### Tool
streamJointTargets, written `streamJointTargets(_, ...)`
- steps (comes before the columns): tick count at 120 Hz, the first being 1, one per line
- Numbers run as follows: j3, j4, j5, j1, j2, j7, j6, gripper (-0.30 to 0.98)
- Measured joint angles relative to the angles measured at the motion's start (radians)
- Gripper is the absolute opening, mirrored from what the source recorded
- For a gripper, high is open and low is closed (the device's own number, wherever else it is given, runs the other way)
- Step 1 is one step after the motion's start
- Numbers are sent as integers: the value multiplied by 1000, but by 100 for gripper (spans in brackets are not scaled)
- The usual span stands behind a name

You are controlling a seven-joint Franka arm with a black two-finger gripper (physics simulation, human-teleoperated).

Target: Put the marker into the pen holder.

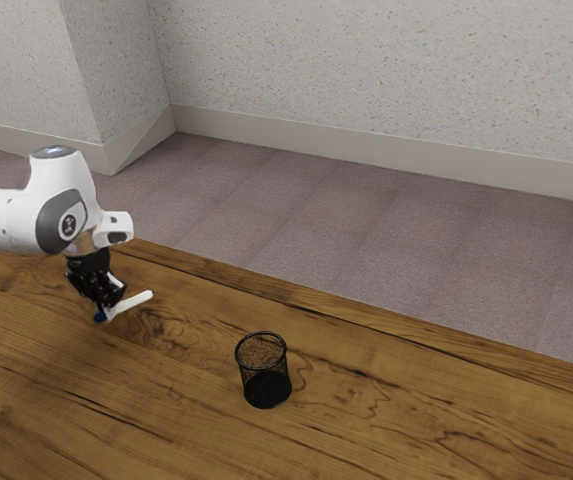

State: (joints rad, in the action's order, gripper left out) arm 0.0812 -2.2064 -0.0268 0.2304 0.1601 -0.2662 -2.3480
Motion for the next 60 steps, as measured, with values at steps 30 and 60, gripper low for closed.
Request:
streamJointTargets(30,-12,42,-21,-288,-157,79,178,-4)
streamJointTargets(60,-130,151,-21,-454,-248,184,405,-4)
